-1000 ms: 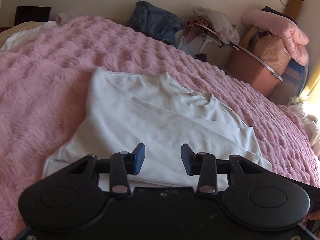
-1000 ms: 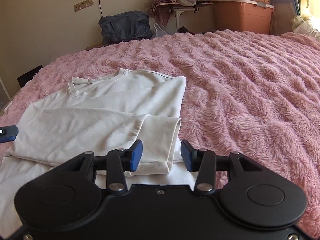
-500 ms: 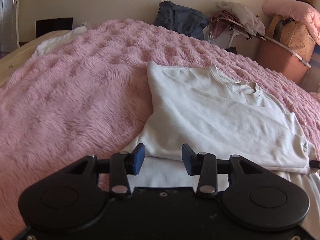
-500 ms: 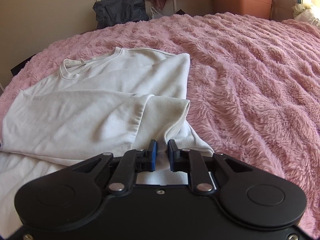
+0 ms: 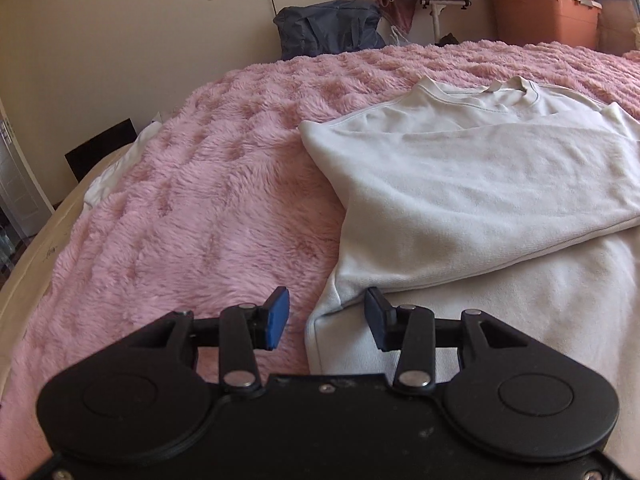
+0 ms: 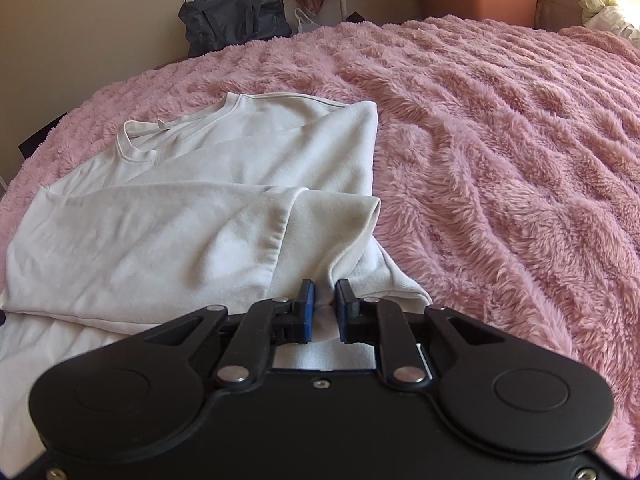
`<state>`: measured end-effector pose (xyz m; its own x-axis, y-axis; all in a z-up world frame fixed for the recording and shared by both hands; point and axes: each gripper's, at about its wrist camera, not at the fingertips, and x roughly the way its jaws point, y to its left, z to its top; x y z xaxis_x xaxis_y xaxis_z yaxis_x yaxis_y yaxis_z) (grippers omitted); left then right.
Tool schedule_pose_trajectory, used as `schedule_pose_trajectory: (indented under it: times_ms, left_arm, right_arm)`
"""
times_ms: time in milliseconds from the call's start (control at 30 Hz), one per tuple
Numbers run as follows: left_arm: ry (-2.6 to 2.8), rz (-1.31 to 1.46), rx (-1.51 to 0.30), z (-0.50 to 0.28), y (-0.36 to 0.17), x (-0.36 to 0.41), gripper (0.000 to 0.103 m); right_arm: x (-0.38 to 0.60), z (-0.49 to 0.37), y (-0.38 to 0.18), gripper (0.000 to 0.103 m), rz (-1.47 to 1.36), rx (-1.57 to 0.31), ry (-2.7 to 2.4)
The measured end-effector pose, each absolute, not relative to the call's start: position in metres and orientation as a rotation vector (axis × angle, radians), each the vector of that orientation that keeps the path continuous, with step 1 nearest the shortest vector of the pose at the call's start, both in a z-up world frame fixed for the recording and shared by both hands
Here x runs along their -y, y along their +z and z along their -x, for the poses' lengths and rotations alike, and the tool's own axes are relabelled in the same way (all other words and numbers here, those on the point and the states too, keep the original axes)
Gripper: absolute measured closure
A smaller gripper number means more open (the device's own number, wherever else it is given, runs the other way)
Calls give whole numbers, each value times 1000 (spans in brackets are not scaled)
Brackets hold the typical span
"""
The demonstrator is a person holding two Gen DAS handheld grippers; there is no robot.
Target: Fold small clothes
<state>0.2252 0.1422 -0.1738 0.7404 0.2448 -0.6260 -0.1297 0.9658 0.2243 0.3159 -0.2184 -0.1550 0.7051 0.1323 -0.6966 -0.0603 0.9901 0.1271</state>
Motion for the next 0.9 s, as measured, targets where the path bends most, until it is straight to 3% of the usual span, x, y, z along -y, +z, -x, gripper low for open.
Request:
schedule_pose_trajectory:
  times_ms: [100, 133, 167, 433, 733, 900]
  left_arm:
    - [164, -223, -686, -230, -175, -138, 73]
    - [144, -212, -693, -231, -176, -139, 94]
    - [134, -205, -708, -234, -177, -139, 96]
    - [218, -245, -637, -223, -165, -136, 97]
    - [312, -86, -759, -223, -188, -144, 100]
    - [332, -20, -689, -208, -163, -149, 100]
  right_arm:
    - [218, -316, -155, 90, -97, -781, 105]
    - [219, -316, -155, 90, -99, -780, 105]
    - [219, -316, -155, 90, -100, -780, 104]
    - [218, -312, -151, 91, -98, -756, 94]
    - [217, -301, -155, 93, -115, -772, 53]
    - [215, -308, -162, 92, -94, -811, 45]
